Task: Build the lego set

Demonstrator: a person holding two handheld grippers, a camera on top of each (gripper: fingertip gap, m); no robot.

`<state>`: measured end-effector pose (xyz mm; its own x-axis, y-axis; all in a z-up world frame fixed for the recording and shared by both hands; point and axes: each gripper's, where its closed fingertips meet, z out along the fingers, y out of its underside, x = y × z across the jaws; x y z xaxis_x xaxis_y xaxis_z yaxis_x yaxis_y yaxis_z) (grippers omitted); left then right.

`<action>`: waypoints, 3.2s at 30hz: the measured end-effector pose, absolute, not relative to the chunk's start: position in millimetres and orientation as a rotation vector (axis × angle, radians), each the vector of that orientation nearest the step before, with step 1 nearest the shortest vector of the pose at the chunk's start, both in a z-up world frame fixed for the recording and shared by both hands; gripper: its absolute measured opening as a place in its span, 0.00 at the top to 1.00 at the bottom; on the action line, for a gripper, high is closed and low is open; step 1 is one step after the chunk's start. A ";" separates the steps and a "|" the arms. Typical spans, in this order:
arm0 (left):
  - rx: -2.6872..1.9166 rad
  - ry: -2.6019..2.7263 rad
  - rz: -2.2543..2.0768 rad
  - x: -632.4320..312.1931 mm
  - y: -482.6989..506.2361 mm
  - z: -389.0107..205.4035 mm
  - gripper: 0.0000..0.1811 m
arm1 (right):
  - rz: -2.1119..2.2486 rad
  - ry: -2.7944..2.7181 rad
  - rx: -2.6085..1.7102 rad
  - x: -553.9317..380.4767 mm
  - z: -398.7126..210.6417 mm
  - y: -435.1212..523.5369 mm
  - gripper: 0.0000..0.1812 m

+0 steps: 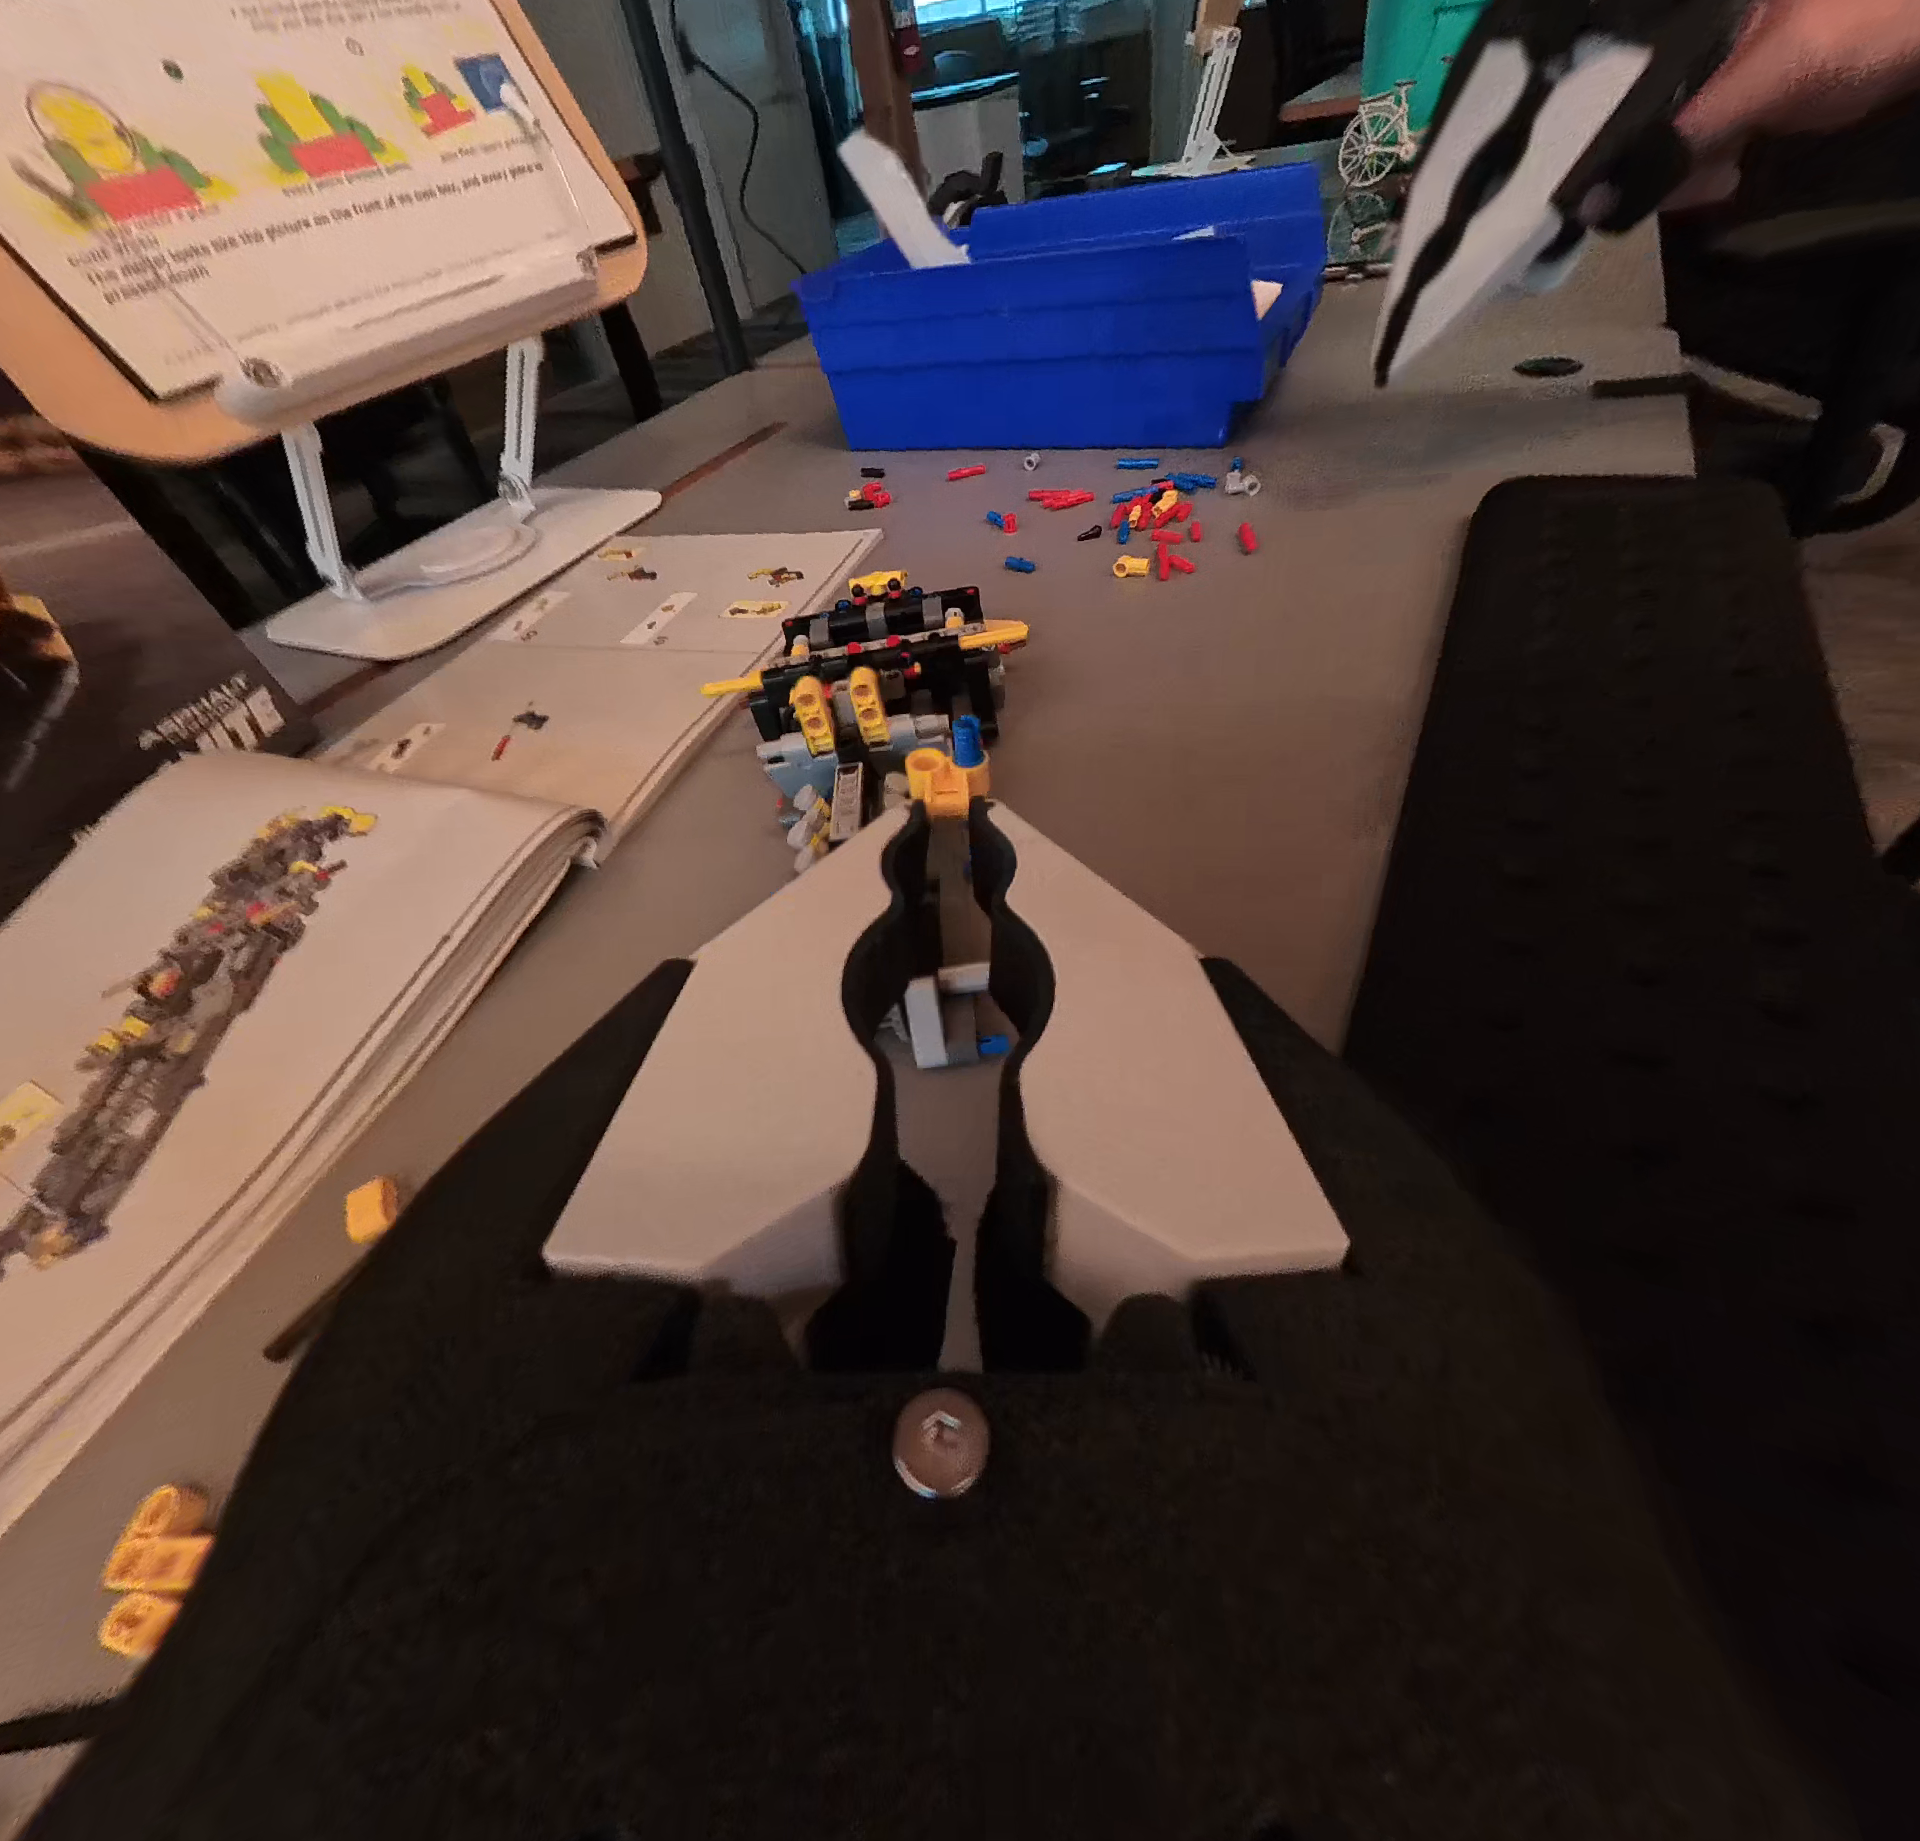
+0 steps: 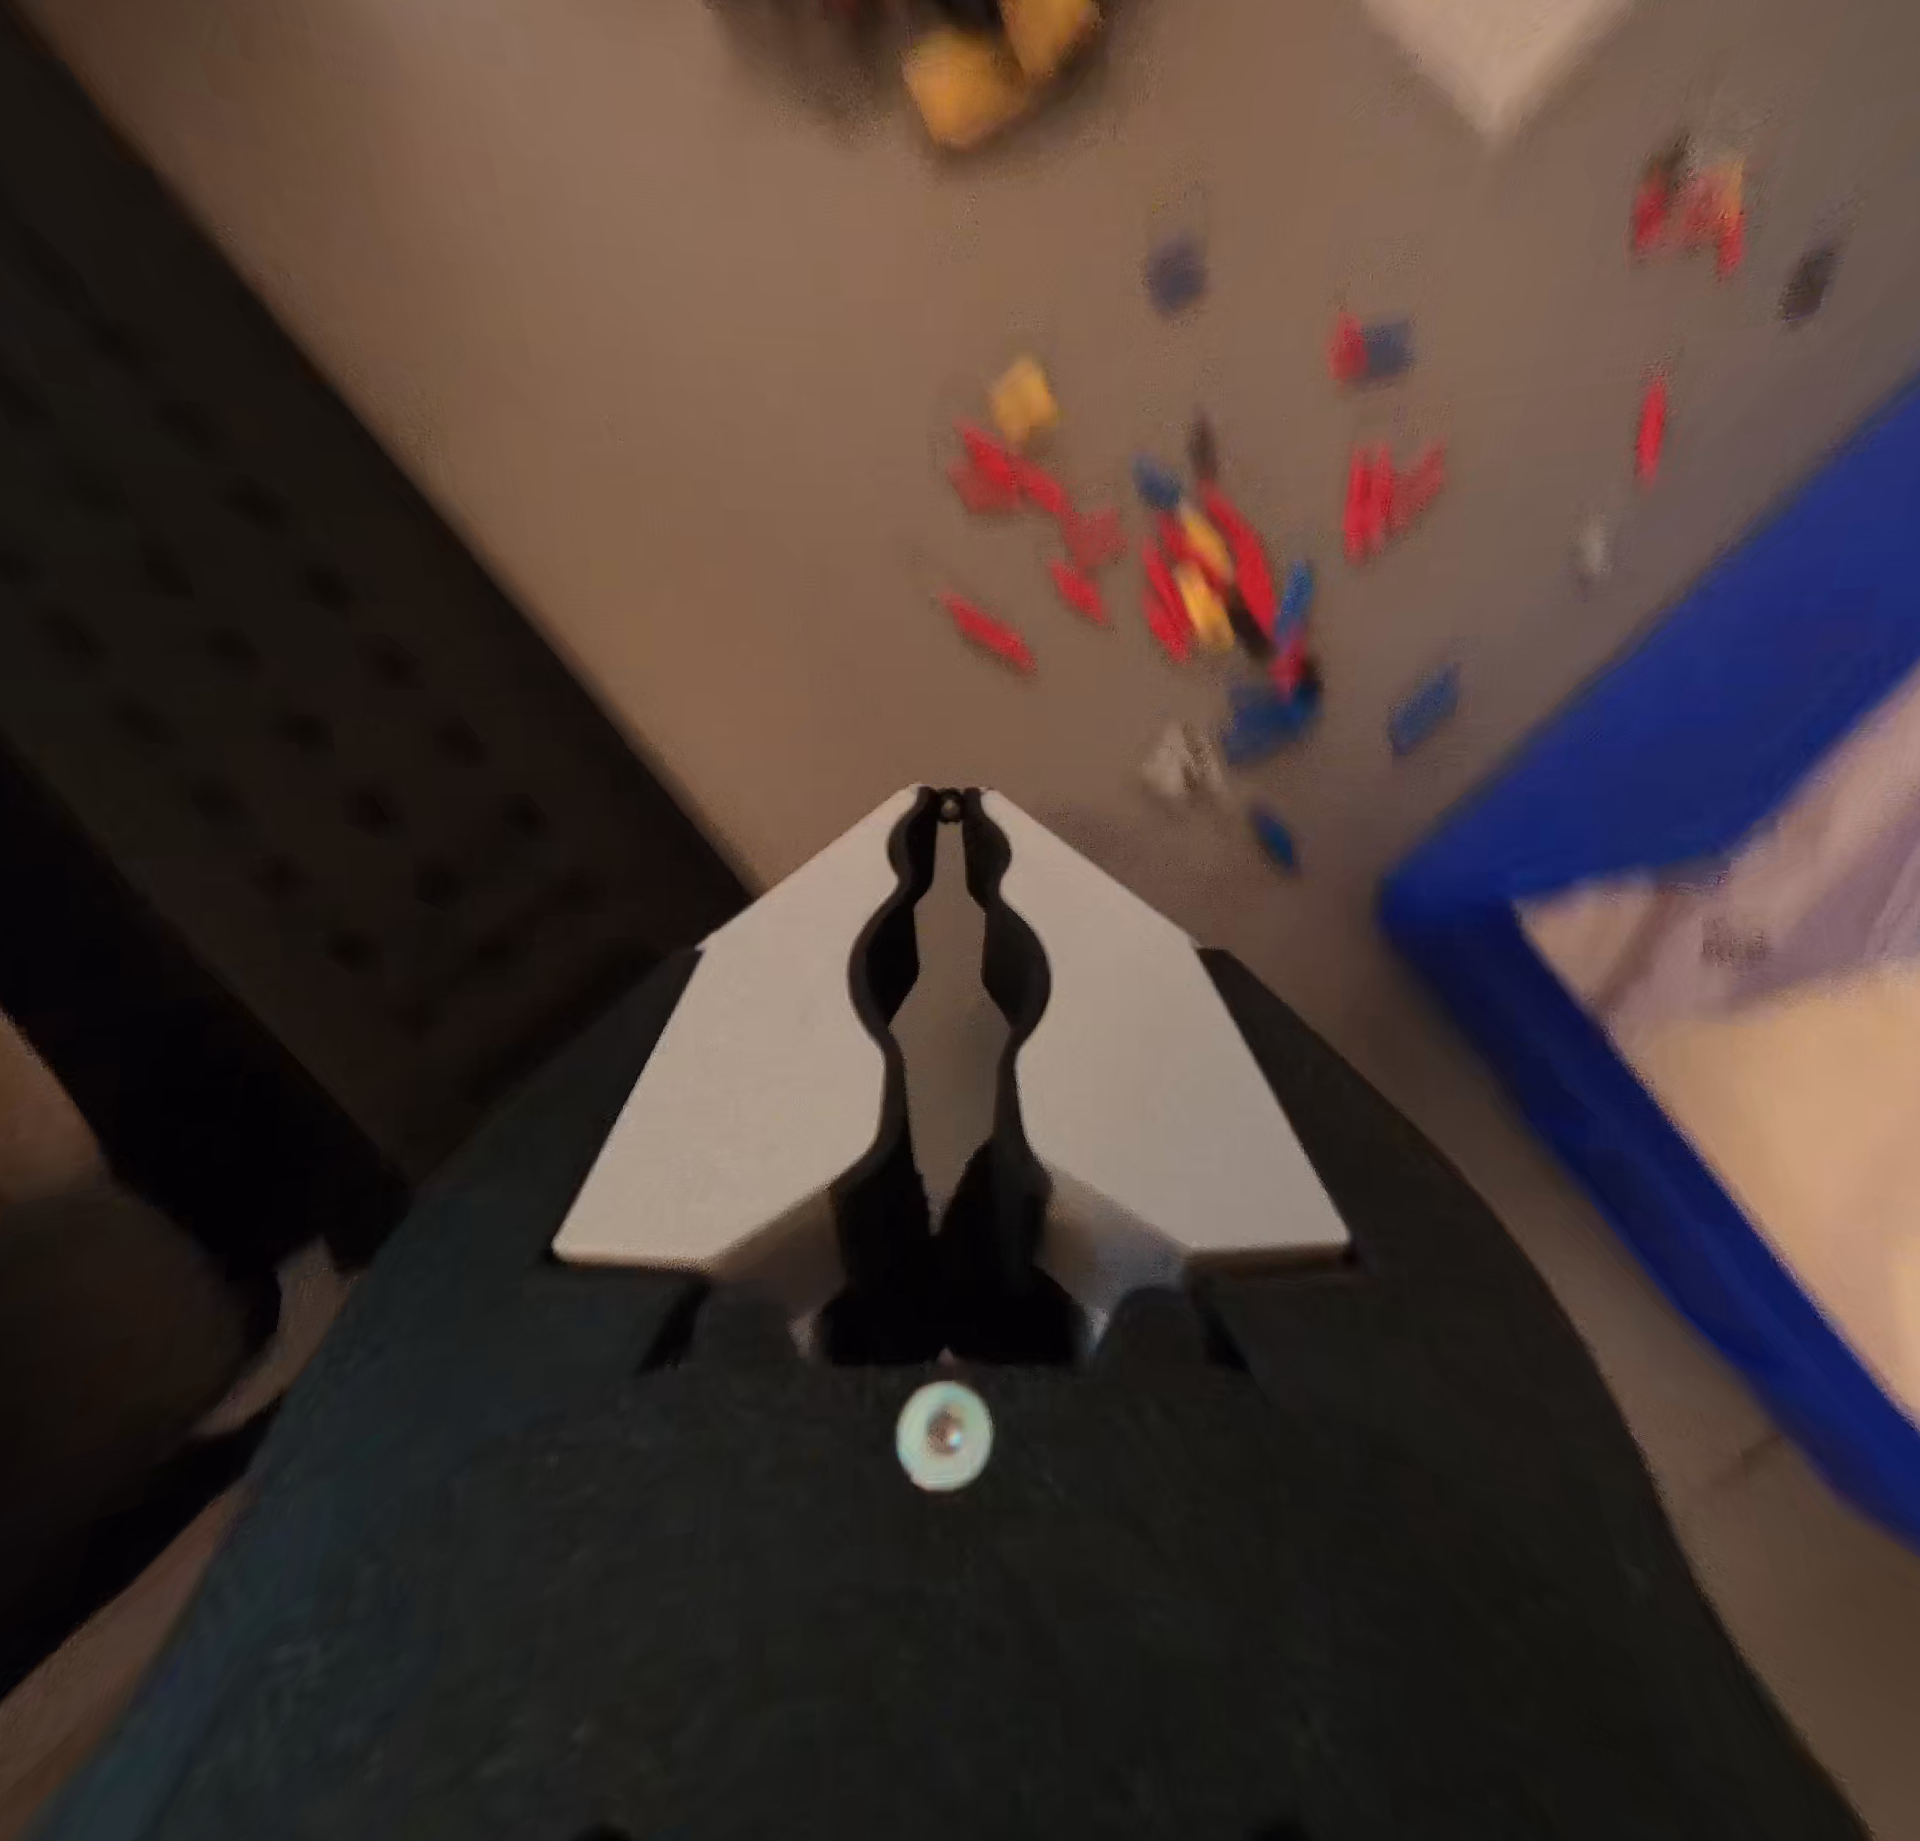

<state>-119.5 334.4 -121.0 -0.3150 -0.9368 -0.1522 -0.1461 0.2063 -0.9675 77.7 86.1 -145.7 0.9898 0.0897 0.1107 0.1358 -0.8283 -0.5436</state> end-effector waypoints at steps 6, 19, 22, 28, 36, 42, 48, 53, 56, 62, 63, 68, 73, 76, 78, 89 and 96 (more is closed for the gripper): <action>-0.864 1.634 -0.998 -118.2 331.9 -115.8 0.96 | 0.003 -0.436 -2.111 -80.0 -90.9 234.0 0.98; -0.604 1.569 -0.348 -116.2 332.4 -113.8 0.95 | -0.089 -0.290 -1.982 -118.0 -99.1 334.1 0.98; -0.599 1.564 -0.305 -116.0 333.9 -114.5 0.95 | -0.090 -0.274 -1.966 -117.8 -99.5 335.4 0.98; -0.599 1.573 -0.260 -114.9 334.7 -118.3 0.95 | -0.125 -0.253 -1.941 -112.8 -100.4 335.5 0.98; -0.552 1.560 -0.144 -114.1 336.1 -120.0 0.95 | -0.161 -0.354 -1.964 -115.3 -107.2 333.7 0.98; -0.523 1.540 -0.108 -115.0 335.5 -117.1 0.95 | -0.196 -0.425 -1.947 -115.9 -106.1 334.4 0.98; -0.507 1.472 -0.141 -121.0 332.2 -101.8 0.96 | -0.258 -0.537 -1.771 -122.4 -90.6 333.0 0.98; -0.436 1.423 -0.066 -124.7 327.1 -94.5 0.96 | -0.064 -0.504 -1.717 -127.1 -83.8 330.0 0.98; -0.384 1.417 -0.014 -124.8 322.8 -95.1 0.96 | 0.164 -0.416 -1.746 -127.7 -84.7 328.4 0.98; -0.284 1.442 0.119 -121.5 319.0 -105.3 0.99 | 0.139 -0.531 -1.884 -123.7 -95.7 325.8 0.98; -0.254 1.445 0.142 -121.0 316.4 -107.3 0.99 | 0.167 -0.550 -1.922 -123.6 -97.5 324.2 0.98; -0.219 1.472 0.146 -117.6 311.6 -113.2 0.99 | 0.278 -0.625 -2.047 -119.3 -104.5 319.0 0.98; -0.222 1.526 0.097 -116.5 308.0 -121.3 0.99 | 0.343 -0.599 -2.122 -117.5 -112.4 315.0 0.98; -0.155 1.581 0.080 -114.6 298.0 -131.0 1.00 | 0.468 -0.527 -2.180 -115.4 -123.3 306.6 0.97; -0.077 1.630 0.078 -114.2 290.6 -139.5 1.00 | 0.564 -0.509 -2.242 -112.2 -134.9 298.1 0.97; 0.016 1.887 -0.118 -96.7 276.9 -162.5 1.00 | 0.795 -0.431 -2.247 -99.5 -174.1 281.0 0.98; -0.420 2.024 -0.318 -110.3 299.3 -161.5 1.00 | 0.616 -0.323 -2.139 -69.1 -166.2 284.3 0.98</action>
